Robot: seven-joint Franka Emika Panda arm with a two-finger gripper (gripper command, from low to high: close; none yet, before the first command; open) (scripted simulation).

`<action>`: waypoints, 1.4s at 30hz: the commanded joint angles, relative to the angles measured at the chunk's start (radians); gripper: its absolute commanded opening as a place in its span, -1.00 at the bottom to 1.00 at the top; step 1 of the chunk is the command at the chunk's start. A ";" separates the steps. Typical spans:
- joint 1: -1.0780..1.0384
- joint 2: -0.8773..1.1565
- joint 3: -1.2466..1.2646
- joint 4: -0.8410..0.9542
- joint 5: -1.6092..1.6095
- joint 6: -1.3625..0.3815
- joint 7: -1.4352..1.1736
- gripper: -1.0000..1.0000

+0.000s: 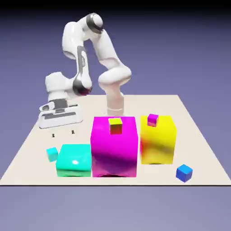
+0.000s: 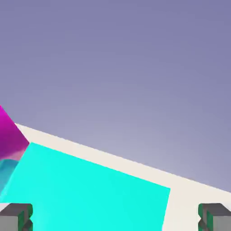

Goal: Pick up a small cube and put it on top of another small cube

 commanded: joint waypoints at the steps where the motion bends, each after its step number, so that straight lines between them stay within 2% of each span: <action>1: 0.021 0.002 -0.036 0.005 -0.001 -0.004 -0.022 0.00; 17: 0.333 0.034 -0.570 0.080 -0.014 -0.057 -0.350 0.00; 25: 0.588 -0.133 -0.822 0.137 -0.112 0.092 -0.289 0.00; 26: 0.588 -0.133 -0.822 0.137 -0.112 0.092 -0.289 -1.00; 35: 0.324 0.035 -0.535 0.091 0.000 -0.071 -0.334 -1.00; 42: 0.513 -0.026 -0.282 0.284 0.011 -0.286 -0.303 -1.00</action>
